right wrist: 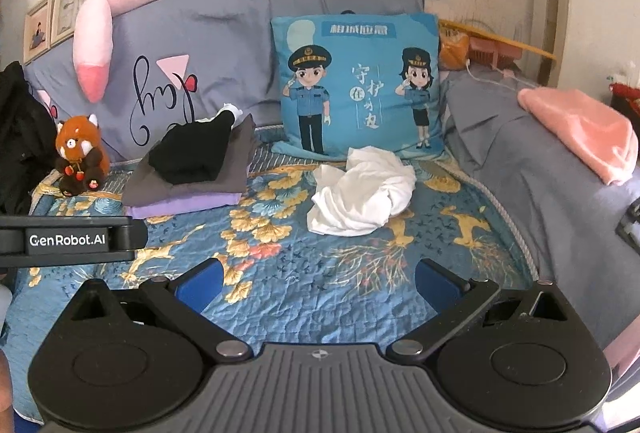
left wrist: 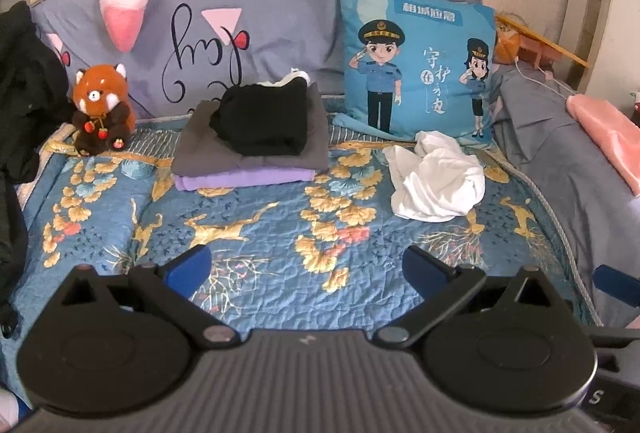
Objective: Fold clothes
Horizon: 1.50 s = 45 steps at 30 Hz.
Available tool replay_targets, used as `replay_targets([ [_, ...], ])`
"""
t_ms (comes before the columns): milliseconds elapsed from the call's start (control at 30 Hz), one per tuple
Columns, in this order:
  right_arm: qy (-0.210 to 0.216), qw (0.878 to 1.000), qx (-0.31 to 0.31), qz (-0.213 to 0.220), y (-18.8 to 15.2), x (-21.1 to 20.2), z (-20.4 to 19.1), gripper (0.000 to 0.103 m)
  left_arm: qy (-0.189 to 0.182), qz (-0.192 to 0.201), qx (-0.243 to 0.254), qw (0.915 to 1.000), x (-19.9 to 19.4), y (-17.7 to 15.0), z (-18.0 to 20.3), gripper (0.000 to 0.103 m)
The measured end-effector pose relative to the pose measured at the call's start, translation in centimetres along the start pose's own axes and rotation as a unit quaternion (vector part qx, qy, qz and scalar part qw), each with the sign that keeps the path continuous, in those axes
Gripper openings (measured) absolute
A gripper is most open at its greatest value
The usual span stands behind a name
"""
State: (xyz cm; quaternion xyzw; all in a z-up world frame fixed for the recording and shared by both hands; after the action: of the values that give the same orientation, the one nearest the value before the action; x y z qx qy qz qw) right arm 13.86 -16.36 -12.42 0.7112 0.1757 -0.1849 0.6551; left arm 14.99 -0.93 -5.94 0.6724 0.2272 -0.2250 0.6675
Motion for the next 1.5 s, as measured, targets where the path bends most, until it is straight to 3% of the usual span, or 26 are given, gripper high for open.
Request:
replay_targets([
  [600,-0.002,1.000,0.013,-0.020,-0.6,2.0,0.1,0.103,-0.011,-0.021,0.007,0.9997,3.0,-0.8,0.7,0.103],
  [1500,-0.018,1.000,0.020,-0.010,-0.1,1.7,0.2,0.103,-0.022,-0.008,-0.014,0.9996,2.5,-0.6,0.0,0.103],
])
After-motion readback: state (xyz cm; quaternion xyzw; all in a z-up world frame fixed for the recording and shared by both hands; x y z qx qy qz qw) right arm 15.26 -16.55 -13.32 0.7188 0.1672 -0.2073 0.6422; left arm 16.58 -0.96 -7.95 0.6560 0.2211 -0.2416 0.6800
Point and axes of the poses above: each gripper's, at about its wrist camera, not at the fingertips, and x roughly the way its jaws point, z to its right, y to its top, the point moved 10 cm from there along x, roughly the way its jaws point, and after that the axes turned 9 degrees about z, right-handed, at the moved point
